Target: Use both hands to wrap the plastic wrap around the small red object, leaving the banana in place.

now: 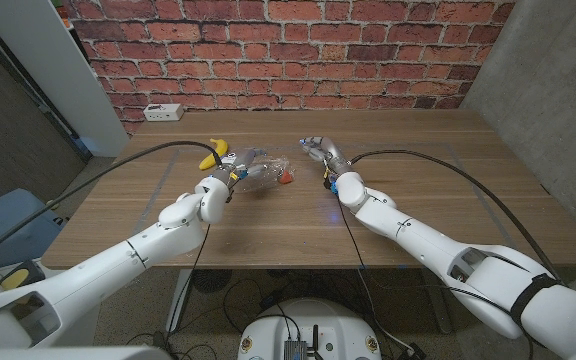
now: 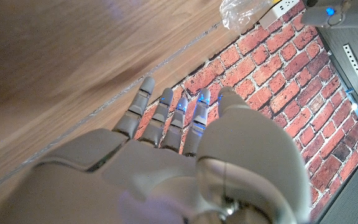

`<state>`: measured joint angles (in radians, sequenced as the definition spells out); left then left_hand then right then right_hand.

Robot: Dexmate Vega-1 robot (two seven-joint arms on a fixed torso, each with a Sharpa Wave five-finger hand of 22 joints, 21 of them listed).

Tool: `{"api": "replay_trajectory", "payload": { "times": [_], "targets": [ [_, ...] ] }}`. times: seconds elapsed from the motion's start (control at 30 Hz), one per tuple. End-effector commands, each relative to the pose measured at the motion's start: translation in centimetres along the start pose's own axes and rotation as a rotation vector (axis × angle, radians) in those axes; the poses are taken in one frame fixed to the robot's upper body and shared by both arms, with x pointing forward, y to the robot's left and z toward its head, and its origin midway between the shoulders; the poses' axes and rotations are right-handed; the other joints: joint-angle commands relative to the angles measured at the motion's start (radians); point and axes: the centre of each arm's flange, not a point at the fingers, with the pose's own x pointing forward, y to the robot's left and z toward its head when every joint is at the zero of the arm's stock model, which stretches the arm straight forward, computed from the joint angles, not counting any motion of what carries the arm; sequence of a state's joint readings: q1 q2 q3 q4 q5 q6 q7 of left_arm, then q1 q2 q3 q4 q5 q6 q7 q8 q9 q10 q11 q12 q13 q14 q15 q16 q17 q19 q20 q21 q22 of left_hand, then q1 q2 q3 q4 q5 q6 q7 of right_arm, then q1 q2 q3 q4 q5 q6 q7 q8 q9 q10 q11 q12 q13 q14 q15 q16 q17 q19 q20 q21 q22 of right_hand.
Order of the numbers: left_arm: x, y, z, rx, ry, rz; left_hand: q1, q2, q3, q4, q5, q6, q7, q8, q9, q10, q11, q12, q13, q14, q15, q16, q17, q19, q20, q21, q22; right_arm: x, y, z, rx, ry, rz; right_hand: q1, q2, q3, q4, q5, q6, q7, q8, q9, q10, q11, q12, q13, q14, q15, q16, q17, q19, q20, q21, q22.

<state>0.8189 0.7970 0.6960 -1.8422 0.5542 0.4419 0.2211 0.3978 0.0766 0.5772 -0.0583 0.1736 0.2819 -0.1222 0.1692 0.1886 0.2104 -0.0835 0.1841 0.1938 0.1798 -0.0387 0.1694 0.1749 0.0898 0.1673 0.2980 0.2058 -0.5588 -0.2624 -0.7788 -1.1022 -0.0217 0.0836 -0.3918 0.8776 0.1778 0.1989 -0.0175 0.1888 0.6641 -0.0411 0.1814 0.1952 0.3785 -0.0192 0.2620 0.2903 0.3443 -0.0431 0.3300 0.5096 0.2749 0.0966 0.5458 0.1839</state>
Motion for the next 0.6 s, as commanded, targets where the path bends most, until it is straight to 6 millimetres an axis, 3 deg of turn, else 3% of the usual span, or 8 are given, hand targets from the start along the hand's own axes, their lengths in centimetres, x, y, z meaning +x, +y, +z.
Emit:
{"api": "replay_trajectory", "payload": {
  "times": [0.03, 0.1, 0.3, 0.6],
  "targets": [
    [-1.5, 1.0, 0.0, -0.072, -0.027, 0.164, -0.026, 0.008, -0.008, 0.004, -0.002, -0.053, -0.009, -0.004, 0.003, -0.040, -0.005, -0.006, 0.002, -0.018, 0.006, 0.007, 0.006, -0.013, 0.002, -0.006, 0.004, -0.7, -1.3, 0.2, 0.087, -0.043, -0.061, -0.012, -0.002, 0.004, 0.009, 0.004, -0.006, 0.001, 0.004, 0.003, 0.004, 0.011, -0.006, 0.005, -0.002, -0.021, 0.000, 0.004, -0.002, 0.000, -0.005, 0.003],
    [-1.6, 1.0, -0.1, -0.089, -0.026, 0.164, -0.033, 0.012, -0.010, 0.008, -0.002, -0.063, -0.010, -0.003, 0.002, -0.046, -0.006, -0.005, 0.002, -0.023, 0.007, 0.008, 0.008, -0.015, 0.003, -0.007, 0.004, -0.9, -1.6, 0.2, 0.104, -0.052, -0.076, -0.016, -0.003, 0.004, 0.011, 0.004, -0.007, 0.003, 0.005, 0.003, 0.004, 0.012, -0.006, 0.005, -0.001, -0.020, 0.000, 0.004, -0.001, 0.000, -0.005, 0.003],
    [-1.9, 1.1, -0.6, -0.204, -0.024, 0.188, -0.102, 0.056, -0.023, 0.061, -0.001, -0.133, -0.028, 0.000, 0.000, -0.087, 0.010, 0.002, 0.001, -0.063, 0.010, 0.010, 0.014, -0.024, -0.006, -0.008, 0.007, -1.4, -2.3, 0.2, 0.156, -0.089, -0.084, -0.059, -0.007, -0.004, 0.033, 0.003, -0.030, 0.011, 0.001, 0.002, 0.000, 0.028, -0.007, 0.008, -0.005, -0.010, 0.000, 0.011, 0.008, -0.006, -0.002, 0.004],
    [-2.1, 1.5, -1.6, -0.428, -0.052, 0.186, -0.120, 0.054, -0.030, 0.071, 0.000, -0.156, -0.031, 0.000, -0.002, -0.101, 0.016, 0.002, 0.000, -0.082, 0.015, 0.007, 0.013, -0.028, -0.011, -0.009, 0.008, -1.9, -3.4, 0.2, 0.229, -0.101, -0.085, -0.082, -0.011, -0.006, 0.042, 0.004, -0.042, 0.019, 0.002, 0.002, -0.002, 0.034, -0.008, 0.009, -0.010, -0.001, -0.004, 0.013, 0.013, -0.009, -0.001, 0.004]
  ]
}}
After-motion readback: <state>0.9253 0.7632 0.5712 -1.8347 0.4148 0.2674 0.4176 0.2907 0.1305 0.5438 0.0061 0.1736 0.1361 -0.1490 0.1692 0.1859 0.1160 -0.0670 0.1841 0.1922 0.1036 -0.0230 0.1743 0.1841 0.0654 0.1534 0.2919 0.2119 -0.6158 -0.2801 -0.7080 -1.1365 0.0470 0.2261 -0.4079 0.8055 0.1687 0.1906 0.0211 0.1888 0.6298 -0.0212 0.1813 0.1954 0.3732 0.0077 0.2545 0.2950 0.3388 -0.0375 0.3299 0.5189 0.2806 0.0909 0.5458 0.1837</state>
